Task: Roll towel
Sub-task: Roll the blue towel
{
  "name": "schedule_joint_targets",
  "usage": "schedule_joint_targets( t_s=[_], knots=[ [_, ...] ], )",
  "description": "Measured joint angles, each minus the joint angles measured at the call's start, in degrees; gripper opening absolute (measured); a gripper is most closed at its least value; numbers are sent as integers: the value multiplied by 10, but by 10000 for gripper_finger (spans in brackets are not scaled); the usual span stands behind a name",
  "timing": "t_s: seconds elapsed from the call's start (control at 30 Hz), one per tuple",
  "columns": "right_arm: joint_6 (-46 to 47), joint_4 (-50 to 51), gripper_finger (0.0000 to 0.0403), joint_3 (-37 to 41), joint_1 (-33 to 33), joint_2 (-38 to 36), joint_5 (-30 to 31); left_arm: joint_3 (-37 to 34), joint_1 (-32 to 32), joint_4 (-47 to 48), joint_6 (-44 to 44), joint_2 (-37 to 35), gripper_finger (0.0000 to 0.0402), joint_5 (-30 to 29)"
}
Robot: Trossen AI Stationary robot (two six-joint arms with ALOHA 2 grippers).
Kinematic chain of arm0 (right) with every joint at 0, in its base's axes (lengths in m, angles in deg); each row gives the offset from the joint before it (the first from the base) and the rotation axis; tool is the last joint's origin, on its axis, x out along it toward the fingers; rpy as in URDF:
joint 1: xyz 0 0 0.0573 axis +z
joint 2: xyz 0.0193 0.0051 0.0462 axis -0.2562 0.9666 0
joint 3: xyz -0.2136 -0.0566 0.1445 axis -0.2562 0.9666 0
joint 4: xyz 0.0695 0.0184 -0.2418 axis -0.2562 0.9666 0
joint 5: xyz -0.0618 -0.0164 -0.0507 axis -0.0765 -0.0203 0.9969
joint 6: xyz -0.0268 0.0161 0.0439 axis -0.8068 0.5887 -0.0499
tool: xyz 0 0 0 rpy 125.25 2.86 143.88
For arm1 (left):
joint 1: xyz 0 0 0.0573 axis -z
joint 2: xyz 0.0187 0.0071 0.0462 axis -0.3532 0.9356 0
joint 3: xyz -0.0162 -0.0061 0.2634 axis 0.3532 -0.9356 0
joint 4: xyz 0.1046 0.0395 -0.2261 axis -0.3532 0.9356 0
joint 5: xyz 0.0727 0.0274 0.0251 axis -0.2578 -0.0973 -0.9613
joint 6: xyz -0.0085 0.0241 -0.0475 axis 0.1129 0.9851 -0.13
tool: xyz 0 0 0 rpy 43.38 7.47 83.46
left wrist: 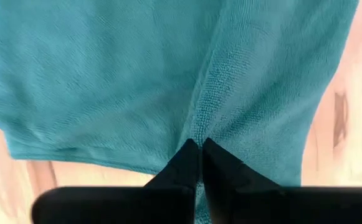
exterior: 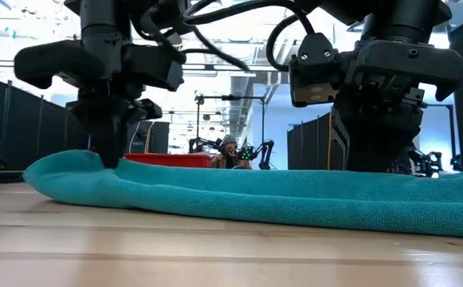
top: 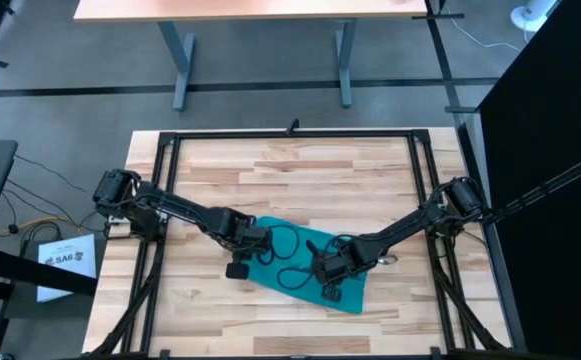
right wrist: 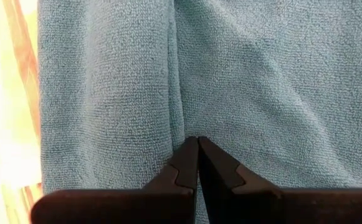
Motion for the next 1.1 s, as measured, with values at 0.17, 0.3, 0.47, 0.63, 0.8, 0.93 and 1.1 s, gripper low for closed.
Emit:
schedule_joint_targets(
  t_s=[0.17,0.3,0.47,0.63,0.8,0.93,1.1],
  knots=[
    [-2,0,0,0,0,0,0,2,-12,0,15,0,2,-2],
    [-2,0,0,0,0,0,0,-10,-22,1,20,0,2,-2],
    [-2,0,0,0,0,0,0,-17,-24,-3,24,0,2,-2],
    [-4,0,0,0,0,0,0,-16,-24,-4,21,0,19,-2],
    [-8,1,0,0,0,-1,0,1,-23,30,22,1,66,-11],
    [-15,42,0,-3,2,-19,26,33,-23,91,31,1,96,-76],
    [-9,137,0,-39,9,-74,68,86,-21,138,26,0,109,-133]
  ],
)
